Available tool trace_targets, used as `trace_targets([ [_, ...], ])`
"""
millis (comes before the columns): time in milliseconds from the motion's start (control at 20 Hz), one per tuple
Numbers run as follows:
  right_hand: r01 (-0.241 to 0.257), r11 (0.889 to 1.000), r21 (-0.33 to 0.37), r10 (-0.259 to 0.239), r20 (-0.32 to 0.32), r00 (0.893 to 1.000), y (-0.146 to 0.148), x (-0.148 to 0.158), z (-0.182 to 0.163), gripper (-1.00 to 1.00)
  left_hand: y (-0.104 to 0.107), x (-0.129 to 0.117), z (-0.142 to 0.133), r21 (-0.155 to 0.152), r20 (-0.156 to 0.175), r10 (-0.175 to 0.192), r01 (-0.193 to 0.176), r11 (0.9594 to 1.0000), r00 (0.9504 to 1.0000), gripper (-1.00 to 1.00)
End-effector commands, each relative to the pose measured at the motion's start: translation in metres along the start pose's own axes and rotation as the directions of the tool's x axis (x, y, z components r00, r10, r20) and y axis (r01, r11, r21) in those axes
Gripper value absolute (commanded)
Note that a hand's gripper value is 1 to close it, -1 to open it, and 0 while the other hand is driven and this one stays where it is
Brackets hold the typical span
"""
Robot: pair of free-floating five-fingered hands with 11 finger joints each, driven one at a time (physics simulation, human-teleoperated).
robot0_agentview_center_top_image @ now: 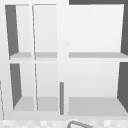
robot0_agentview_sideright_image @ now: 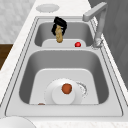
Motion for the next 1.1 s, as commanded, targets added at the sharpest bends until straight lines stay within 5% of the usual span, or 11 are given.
trace_targets([
  [0, 0.0, 1.0, 0.0, 0.0, 0.0, 1.0, 0.0, 0.0, 0.0, 0.0, 0.027, 0.023, 0.017, 0.0, 0.003, 0.012, -0.012, 0.9999, 0.9999, 1.0],
  [500, 0.0, 1.0, 0.0, 0.0, 0.0, 1.0, 0.0, 0.0, 0.0, 0.0, 0.099, 0.061, 0.05, -0.006, 0.005, 0.009, -0.009, 0.9999, 0.9999, 1.0],
  [1050, 0.0, 1.0, 0.0, 0.0, 0.0, 1.0, 0.0, 0.0, 0.0, 0.0, 0.164, 0.109, 0.116, 0.02, -0.004, 0.068, -0.068, 0.9975, 0.9976, 1.0],
])
